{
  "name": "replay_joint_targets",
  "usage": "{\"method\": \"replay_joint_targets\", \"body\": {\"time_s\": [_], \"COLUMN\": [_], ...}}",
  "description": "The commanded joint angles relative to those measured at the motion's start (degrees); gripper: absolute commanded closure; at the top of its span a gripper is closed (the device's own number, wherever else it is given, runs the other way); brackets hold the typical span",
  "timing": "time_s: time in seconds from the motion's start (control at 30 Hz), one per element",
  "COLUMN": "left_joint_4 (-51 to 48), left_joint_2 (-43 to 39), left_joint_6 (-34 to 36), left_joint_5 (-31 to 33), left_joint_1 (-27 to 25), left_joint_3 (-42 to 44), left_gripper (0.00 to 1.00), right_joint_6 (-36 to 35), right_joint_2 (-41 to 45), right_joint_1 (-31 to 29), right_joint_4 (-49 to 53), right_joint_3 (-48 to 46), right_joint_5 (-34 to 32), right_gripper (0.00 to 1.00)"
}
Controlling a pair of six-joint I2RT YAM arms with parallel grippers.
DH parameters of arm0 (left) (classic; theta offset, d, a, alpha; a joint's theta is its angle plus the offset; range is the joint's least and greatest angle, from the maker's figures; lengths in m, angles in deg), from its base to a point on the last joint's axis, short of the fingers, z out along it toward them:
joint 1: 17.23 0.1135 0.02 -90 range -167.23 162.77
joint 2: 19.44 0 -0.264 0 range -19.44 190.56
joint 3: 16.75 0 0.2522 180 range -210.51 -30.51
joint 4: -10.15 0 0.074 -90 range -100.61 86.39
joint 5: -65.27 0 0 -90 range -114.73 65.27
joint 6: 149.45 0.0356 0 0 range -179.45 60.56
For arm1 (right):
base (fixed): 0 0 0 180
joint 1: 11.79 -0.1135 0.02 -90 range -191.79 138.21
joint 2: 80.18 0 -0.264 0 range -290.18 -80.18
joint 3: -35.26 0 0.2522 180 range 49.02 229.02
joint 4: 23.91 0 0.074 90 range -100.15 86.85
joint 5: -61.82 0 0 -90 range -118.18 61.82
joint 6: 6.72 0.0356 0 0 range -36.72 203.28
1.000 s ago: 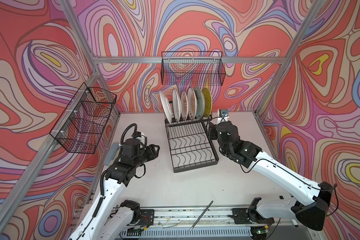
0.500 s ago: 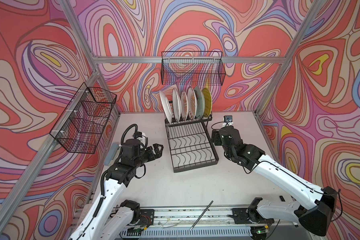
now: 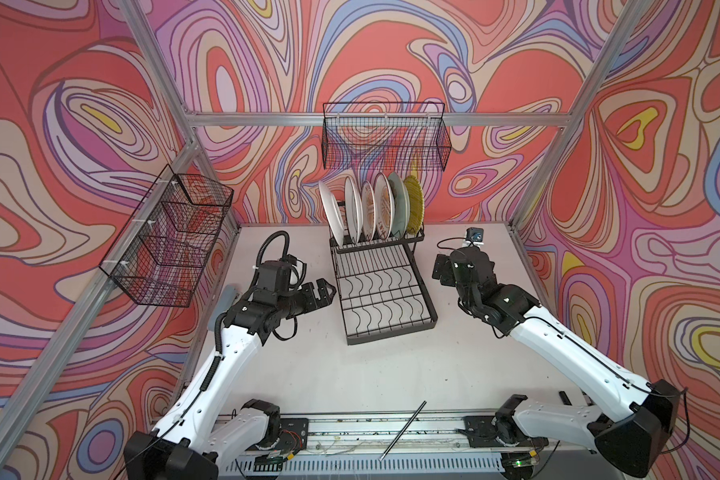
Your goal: Load the plates into the dish rack
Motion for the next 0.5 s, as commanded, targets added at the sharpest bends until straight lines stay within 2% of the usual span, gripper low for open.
{"method": "replay_joint_targets", "body": {"time_s": [0.0,0.07,0.13,0.23,0.37,0.47], "left_joint_4": [-5.06,-4.13,-5.63,-2.52,-0.35,2.39], "left_joint_2": [0.10,-0.01,-0.01,-0.93,-1.93,-2.08], "left_joint_6": [0.16,1.05,-0.81,1.46,4.20,7.52], "left_joint_5": [4.35,4.25,8.89,7.67,9.05,10.79], "left_joint_1": [-0.26,-0.33,-0.27,-0.29,-0.32,-0.26], "left_joint_3": [-1.40,-1.10,-1.33,0.23,0.50,0.38], "left_gripper": [0.00,0.00,0.00,0.00,0.00,0.00], "right_joint_6": [0.53,0.94,1.36,2.46,-0.57,-1.56], "right_joint_2": [2.09,3.23,4.89,7.28,11.76,12.61], "right_joint_1": [0.32,0.58,1.50,3.70,4.78,7.38], "right_joint_4": [-0.85,-1.37,-2.46,-4.28,-12.83,-14.28], "right_joint_3": [-1.69,-2.92,-4.68,-7.59,-14.34,-16.51], "right_joint_5": [1.08,-0.01,-0.61,-1.68,-5.21,-6.18], "right_gripper": [0.02,0.02,0.02,0.02,0.02,0.02]}}
